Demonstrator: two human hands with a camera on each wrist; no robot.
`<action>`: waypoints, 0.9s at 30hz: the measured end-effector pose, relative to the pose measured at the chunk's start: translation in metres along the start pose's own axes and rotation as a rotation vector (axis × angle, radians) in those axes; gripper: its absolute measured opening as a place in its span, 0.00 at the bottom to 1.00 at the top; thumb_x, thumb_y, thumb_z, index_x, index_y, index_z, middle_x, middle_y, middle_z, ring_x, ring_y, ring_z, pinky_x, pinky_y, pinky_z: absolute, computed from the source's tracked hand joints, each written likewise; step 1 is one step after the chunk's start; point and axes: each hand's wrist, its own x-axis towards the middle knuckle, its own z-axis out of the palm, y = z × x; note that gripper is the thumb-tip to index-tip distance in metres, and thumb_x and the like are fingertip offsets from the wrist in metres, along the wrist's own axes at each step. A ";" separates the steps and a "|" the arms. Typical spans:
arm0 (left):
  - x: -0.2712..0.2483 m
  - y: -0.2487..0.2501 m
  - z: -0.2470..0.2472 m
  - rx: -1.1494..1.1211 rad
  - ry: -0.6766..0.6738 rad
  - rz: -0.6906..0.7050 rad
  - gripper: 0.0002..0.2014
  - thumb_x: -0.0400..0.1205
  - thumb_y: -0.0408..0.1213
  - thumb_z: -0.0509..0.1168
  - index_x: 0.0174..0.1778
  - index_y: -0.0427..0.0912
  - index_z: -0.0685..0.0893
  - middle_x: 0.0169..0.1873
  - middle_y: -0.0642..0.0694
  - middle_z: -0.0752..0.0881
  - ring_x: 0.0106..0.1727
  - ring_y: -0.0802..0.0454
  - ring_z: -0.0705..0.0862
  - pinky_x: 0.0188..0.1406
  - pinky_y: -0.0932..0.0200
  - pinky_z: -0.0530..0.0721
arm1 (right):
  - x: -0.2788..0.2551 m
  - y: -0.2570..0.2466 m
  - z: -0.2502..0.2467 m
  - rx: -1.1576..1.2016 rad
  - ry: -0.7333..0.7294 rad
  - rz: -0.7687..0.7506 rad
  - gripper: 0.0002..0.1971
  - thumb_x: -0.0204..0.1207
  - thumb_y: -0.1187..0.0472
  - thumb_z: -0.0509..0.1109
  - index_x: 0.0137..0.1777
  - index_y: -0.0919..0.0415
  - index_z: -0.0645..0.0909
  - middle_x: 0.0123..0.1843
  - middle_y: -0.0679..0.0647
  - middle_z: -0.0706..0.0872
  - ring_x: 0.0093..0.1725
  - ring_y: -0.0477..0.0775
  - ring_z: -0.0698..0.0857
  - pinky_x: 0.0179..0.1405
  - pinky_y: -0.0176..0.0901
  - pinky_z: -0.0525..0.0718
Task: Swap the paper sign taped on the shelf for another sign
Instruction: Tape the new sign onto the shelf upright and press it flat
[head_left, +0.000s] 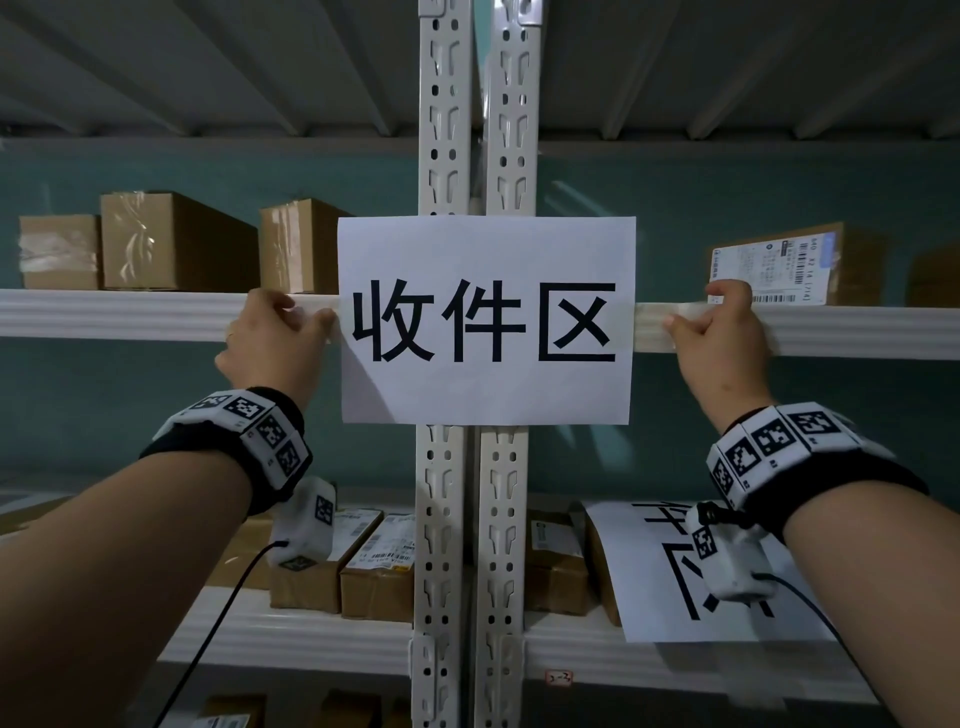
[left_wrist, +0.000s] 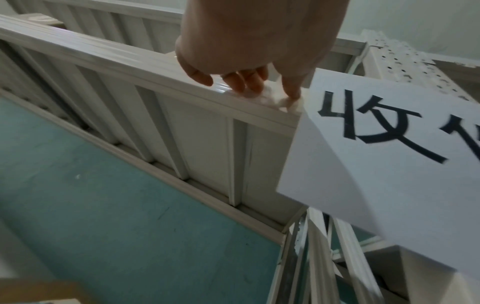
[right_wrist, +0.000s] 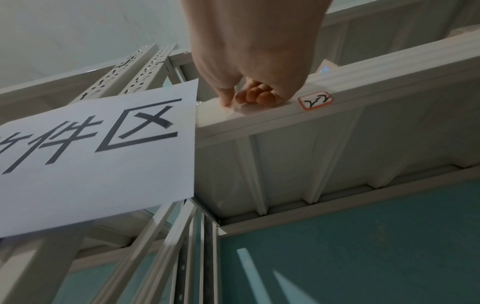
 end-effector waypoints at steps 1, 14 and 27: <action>0.001 -0.002 -0.002 -0.004 -0.013 -0.034 0.21 0.74 0.58 0.65 0.55 0.47 0.77 0.48 0.49 0.83 0.59 0.41 0.81 0.64 0.41 0.70 | -0.001 -0.001 0.001 -0.011 0.010 -0.003 0.22 0.79 0.61 0.67 0.70 0.64 0.66 0.52 0.64 0.83 0.55 0.65 0.83 0.56 0.51 0.79; -0.003 0.001 -0.007 0.024 0.084 -0.162 0.22 0.80 0.44 0.59 0.70 0.45 0.68 0.69 0.41 0.74 0.70 0.37 0.72 0.71 0.40 0.65 | -0.002 -0.006 -0.004 0.004 0.014 0.067 0.24 0.79 0.62 0.65 0.74 0.62 0.64 0.67 0.66 0.78 0.63 0.67 0.79 0.62 0.58 0.79; -0.126 0.122 0.073 0.278 -0.495 1.107 0.29 0.87 0.51 0.47 0.83 0.45 0.57 0.84 0.48 0.56 0.85 0.54 0.51 0.85 0.51 0.43 | -0.028 -0.009 0.010 -0.286 0.044 -0.596 0.24 0.80 0.66 0.59 0.77 0.65 0.67 0.78 0.62 0.70 0.77 0.62 0.68 0.78 0.55 0.61</action>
